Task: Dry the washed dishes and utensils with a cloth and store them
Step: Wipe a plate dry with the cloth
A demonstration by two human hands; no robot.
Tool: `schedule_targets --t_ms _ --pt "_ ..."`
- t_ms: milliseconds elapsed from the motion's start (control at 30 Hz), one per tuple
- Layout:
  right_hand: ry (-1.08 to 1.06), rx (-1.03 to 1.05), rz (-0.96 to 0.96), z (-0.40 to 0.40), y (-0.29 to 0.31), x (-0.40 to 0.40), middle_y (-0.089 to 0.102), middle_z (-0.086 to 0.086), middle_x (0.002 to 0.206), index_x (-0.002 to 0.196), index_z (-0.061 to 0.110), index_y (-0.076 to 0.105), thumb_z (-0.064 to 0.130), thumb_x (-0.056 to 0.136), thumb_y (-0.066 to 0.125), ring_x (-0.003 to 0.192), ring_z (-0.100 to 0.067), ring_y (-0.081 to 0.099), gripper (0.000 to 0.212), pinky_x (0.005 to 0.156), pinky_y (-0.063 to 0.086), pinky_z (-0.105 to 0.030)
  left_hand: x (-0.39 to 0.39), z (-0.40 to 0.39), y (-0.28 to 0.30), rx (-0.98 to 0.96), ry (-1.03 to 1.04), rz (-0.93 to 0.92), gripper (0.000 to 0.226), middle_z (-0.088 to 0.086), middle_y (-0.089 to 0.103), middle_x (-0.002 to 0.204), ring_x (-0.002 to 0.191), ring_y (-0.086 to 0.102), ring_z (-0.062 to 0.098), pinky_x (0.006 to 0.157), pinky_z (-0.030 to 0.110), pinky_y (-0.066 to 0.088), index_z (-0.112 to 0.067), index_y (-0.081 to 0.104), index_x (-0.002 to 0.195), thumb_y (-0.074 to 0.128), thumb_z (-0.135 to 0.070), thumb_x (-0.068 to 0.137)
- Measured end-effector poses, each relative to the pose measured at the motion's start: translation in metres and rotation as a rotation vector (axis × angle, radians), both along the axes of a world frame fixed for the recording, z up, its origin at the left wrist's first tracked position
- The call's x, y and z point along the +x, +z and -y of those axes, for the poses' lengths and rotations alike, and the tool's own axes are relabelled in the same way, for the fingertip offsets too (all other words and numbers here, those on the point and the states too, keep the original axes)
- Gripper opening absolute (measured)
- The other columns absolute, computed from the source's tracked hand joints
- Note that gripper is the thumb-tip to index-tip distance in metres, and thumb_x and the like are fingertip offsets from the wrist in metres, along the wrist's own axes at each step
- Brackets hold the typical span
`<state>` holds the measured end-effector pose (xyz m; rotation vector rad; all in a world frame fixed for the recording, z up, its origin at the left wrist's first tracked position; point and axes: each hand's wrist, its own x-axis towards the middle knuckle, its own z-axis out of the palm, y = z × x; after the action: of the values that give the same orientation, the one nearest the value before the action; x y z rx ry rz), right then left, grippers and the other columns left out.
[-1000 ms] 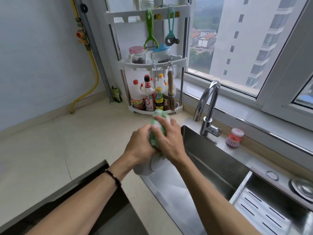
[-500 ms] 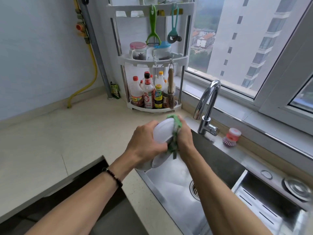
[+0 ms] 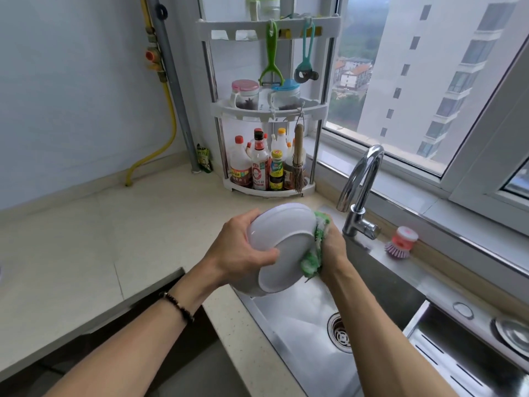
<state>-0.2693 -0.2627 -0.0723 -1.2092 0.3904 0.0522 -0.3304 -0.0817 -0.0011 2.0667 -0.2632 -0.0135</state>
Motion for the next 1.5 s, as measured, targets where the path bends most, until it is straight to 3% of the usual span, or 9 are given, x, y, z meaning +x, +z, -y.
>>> schedule_targets --t_ms 100,233,433,600,767,900,1067,1267,1500 --pt "0.128 -0.352 0.189 0.008 0.023 -0.001 0.059 -0.013 0.070 0.074 0.012 0.075 0.029 0.097 0.058 0.068 -0.024 0.053 0.033 0.068 0.045 -0.038 0.005 -0.007 0.007 0.173 -0.092 -0.131 0.073 -0.006 0.070 0.105 0.095 0.068 0.015 0.080 0.041 0.061 -0.028 0.066 0.119 0.084 -0.048 0.051" --pt "0.255 -0.726 0.364 -0.005 0.050 -0.007 0.058 -0.013 0.057 0.061 0.001 0.063 0.035 0.096 0.062 0.051 -0.020 0.049 0.049 0.055 0.041 -0.034 0.010 0.011 0.016 0.280 -0.113 -0.137 0.043 -0.002 0.070 0.097 0.088 0.068 0.017 0.079 0.044 0.060 -0.028 0.067 0.098 0.086 -0.017 0.061" --pt "0.138 -0.709 0.497 -0.040 0.037 -0.029 0.054 0.000 0.116 0.111 0.024 0.065 0.057 0.087 0.046 0.112 -0.018 0.052 0.045 0.098 0.042 -0.034 0.011 0.021 0.009 0.288 0.017 -0.003 0.040 -0.004 0.071 0.086 0.079 0.069 0.017 0.069 0.027 0.056 -0.023 0.065 0.092 0.091 -0.013 0.062" --pt "0.062 -0.173 0.142 -0.029 0.038 -0.007 0.069 -0.012 0.098 0.091 0.019 0.069 0.049 0.094 0.048 0.089 -0.026 0.065 0.037 0.081 0.052 -0.041 0.002 0.023 0.004 0.272 0.053 0.092 0.063 -0.001 0.066 0.102 0.087 0.065 0.019 0.066 0.020 0.054 -0.019 0.063 0.125 0.088 -0.019 0.067" --pt "0.120 -0.301 0.249 -0.046 0.038 -0.021 0.052 -0.004 0.130 0.131 0.036 0.056 0.064 0.083 0.046 0.116 -0.021 0.057 0.056 0.101 0.047 -0.042 0.006 0.025 0.006 0.283 0.106 0.116 0.047 -0.002 0.070 0.090 0.076 0.068 0.019 0.060 0.021 0.053 -0.025 0.065 0.103 0.088 -0.015 0.063" --pt "0.067 -0.033 0.041 -0.025 0.033 -0.007 0.068 -0.011 0.092 0.093 0.018 0.063 0.056 0.094 0.047 0.085 -0.027 0.067 0.041 0.080 0.052 -0.043 0.001 0.024 0.009 0.306 0.025 0.146 0.067 -0.002 0.065 0.103 0.086 0.065 0.019 0.062 0.013 0.051 -0.016 0.061 0.129 0.088 -0.019 0.068" --pt "0.104 -0.301 0.244 -0.038 0.027 -0.014 0.052 -0.006 0.133 0.132 0.035 0.055 0.061 0.090 0.045 0.118 -0.023 0.056 0.050 0.103 0.047 -0.046 0.008 0.035 0.013 0.364 0.050 0.127 0.045 -0.003 0.070 0.089 0.077 0.067 0.018 0.065 0.028 0.057 -0.026 0.064 0.103 0.088 -0.020 0.066" --pt "-0.005 0.344 -0.112 0.002 0.013 -0.007 0.070 -0.018 0.103 0.100 0.011 0.067 0.052 0.096 0.040 0.094 -0.034 0.064 0.050 0.086 0.054 -0.046 0.001 0.027 0.022 0.018 -0.069 0.114 0.056 -0.009 0.066 0.102 0.091 0.067 0.008 0.069 0.025 0.061 -0.025 0.063 0.114 0.087 -0.007 0.066" --pt "0.000 -0.193 0.089 0.023 0.026 -0.002 0.063 -0.011 0.070 0.059 0.022 0.069 0.033 0.096 0.050 0.070 -0.026 0.056 0.043 0.069 0.049 -0.043 0.016 0.009 0.027 0.045 -0.125 -0.167 0.071 -0.001 0.070 0.104 0.094 0.069 0.017 0.078 0.034 0.061 -0.023 0.064 0.115 0.090 -0.036 0.050"
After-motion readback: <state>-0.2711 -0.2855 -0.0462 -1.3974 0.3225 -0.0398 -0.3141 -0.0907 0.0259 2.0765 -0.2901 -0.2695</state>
